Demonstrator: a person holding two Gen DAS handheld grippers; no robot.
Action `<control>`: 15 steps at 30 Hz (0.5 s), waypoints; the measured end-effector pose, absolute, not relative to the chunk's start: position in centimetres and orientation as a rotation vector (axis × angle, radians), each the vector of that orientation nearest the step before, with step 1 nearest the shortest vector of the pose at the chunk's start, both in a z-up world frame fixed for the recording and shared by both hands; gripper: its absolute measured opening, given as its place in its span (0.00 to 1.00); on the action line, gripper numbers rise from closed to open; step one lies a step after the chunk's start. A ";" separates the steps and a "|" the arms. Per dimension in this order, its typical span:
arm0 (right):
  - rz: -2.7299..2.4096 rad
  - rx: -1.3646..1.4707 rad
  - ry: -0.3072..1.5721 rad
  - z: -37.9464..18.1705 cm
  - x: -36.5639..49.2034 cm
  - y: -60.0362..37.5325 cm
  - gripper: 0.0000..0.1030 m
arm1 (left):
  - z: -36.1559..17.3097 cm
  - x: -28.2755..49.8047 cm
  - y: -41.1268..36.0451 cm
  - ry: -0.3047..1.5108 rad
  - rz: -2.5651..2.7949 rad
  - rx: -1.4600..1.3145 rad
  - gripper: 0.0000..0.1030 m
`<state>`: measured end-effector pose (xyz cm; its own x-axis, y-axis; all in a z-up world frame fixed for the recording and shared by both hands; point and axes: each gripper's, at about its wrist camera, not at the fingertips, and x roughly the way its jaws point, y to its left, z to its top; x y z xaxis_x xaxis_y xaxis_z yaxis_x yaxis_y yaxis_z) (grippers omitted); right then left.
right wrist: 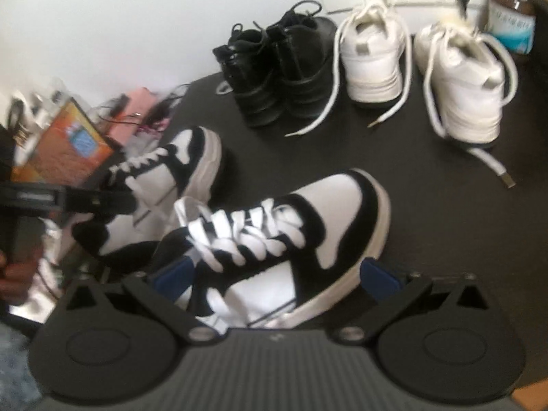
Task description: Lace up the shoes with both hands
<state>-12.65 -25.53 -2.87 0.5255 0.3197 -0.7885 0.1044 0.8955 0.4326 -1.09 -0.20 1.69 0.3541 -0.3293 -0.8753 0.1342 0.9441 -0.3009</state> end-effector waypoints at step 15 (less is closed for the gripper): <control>0.194 0.655 1.045 -7.1 -13.7 -31.8 1.00 | 0.8 -0.3 -2.3 1.141 -0.133 -0.096 0.94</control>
